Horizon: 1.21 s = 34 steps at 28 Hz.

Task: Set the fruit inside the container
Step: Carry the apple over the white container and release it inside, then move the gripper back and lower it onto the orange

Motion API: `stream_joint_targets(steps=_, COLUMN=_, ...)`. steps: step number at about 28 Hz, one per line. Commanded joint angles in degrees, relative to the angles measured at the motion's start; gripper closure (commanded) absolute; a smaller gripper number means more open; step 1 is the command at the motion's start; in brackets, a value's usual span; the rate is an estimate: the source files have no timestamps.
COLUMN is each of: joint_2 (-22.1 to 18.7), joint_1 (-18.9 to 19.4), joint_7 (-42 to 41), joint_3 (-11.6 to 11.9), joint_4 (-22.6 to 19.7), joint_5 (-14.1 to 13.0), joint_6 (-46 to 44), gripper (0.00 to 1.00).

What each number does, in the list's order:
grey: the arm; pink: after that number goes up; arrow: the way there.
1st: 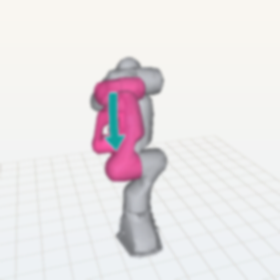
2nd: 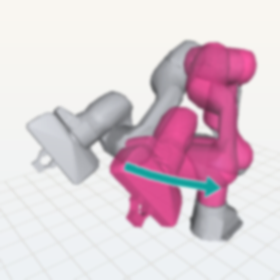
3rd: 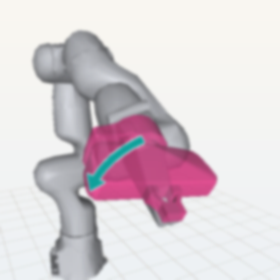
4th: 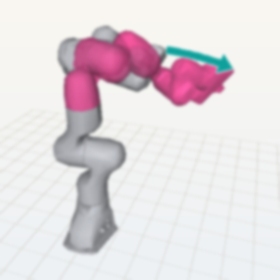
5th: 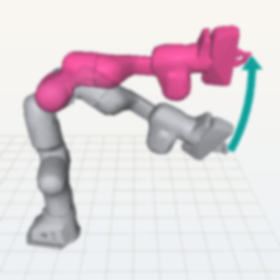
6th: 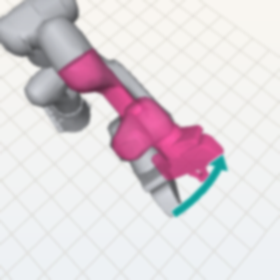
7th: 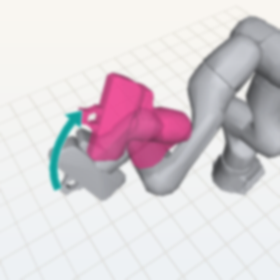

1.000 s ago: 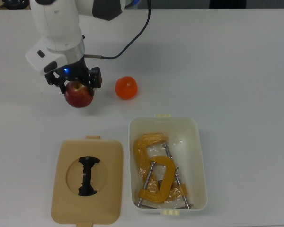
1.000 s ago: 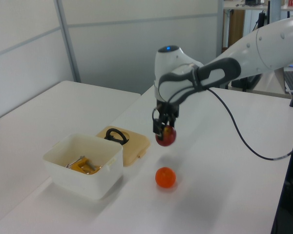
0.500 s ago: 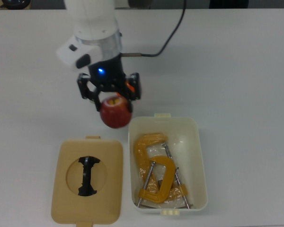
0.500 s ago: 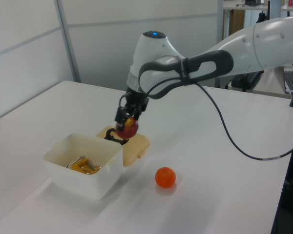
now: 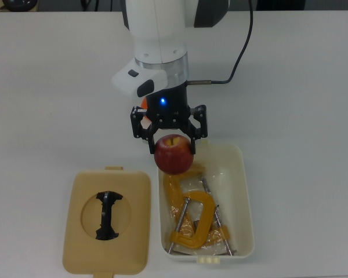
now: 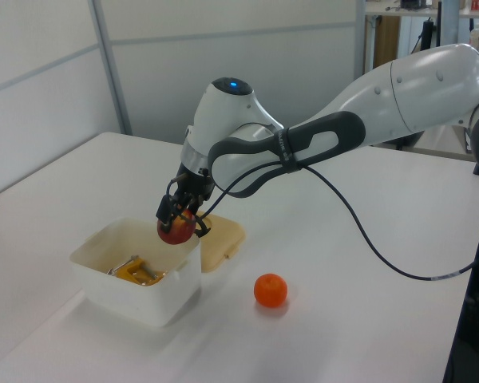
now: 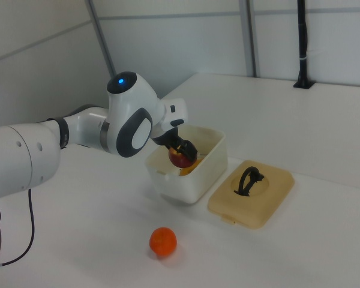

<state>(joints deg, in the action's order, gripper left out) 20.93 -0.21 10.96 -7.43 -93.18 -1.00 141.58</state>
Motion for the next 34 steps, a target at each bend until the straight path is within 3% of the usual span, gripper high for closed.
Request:
stream_joint_targets(steps=1, joint_2=0.2, joint_1=0.3, joint_7=2.0, joint_3=0.3, joint_4=1.2, joint_5=1.1, joint_6=0.5, gripper=0.00)
stream_joint_targets(steps=8, joint_2=-3.4, joint_1=0.4, joint_7=1.8, joint_3=0.3, joint_4=-0.4, joint_5=0.9, joint_6=-3.9, gripper=0.00)
stream_joint_targets(steps=13, joint_2=-5.7, joint_1=0.4, joint_7=0.5, joint_3=0.7, joint_4=-0.7, joint_5=1.4, joint_6=-15.2, gripper=0.00)
stream_joint_targets(steps=20, joint_2=-6.2, joint_1=1.4, joint_7=-6.6, joint_3=1.2, joint_4=-0.8, joint_5=4.9, joint_6=-35.0, gripper=0.00)
stream_joint_targets(steps=24, joint_2=-6.1, joint_1=1.2, joint_7=-8.5, joint_3=1.2, joint_4=-2.1, joint_5=5.2, joint_6=-37.7, gripper=0.00)
stream_joint_targets(steps=34, joint_2=-3.4, joint_1=1.1, joint_7=-8.9, joint_3=1.2, joint_4=-6.0, joint_5=9.2, joint_6=-37.8, gripper=0.00)
